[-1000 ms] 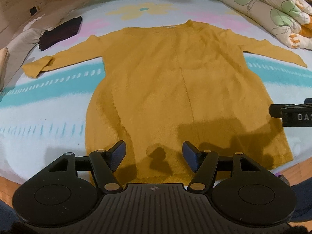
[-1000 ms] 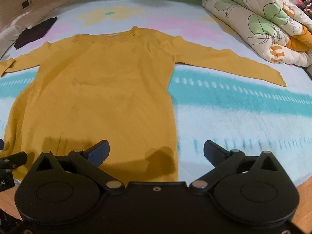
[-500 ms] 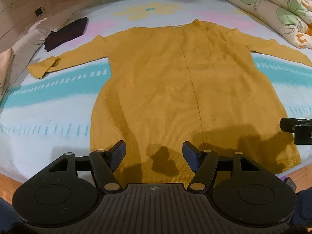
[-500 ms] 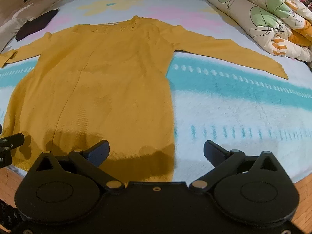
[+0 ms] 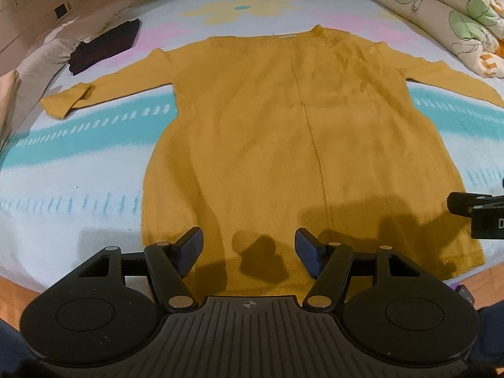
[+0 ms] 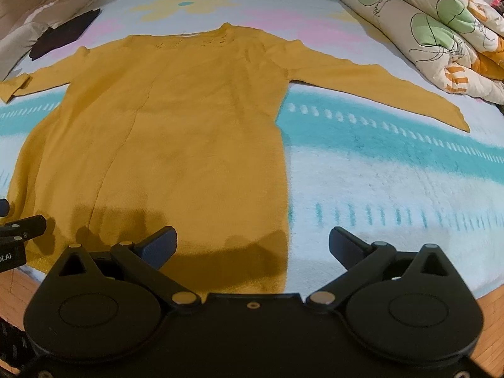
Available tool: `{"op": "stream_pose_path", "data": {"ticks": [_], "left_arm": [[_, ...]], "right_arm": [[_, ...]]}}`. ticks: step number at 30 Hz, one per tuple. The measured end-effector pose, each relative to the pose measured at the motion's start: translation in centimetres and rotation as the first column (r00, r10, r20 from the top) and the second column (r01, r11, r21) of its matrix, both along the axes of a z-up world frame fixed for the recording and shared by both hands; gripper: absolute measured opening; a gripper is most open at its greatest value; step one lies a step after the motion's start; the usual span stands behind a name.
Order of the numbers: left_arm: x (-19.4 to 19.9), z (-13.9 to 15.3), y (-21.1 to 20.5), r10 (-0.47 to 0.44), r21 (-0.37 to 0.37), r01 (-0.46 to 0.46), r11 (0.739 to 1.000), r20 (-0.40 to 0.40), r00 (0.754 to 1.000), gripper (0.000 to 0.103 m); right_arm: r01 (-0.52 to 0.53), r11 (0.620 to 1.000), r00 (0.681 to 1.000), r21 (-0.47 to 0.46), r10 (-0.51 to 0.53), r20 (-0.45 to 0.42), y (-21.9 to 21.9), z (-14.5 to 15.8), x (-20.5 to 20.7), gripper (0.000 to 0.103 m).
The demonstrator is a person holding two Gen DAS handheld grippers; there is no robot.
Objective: Fold small clothes
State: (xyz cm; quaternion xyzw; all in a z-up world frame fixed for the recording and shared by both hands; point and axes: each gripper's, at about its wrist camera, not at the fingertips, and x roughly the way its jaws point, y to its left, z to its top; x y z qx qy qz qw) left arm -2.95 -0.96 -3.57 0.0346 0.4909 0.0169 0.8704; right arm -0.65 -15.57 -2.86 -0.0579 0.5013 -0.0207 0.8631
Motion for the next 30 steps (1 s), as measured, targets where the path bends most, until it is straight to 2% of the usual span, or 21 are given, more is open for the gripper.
{"op": "stream_pose_path", "data": {"ticks": [30], "left_arm": [[-0.05,-0.19,0.17,0.015,-0.025,-0.016,1.0,-0.039,0.999,0.063]], "right_arm": [[-0.028,1.0,0.999,-0.013,0.027,-0.018,0.75,-0.39,-0.01,0.102]]}}
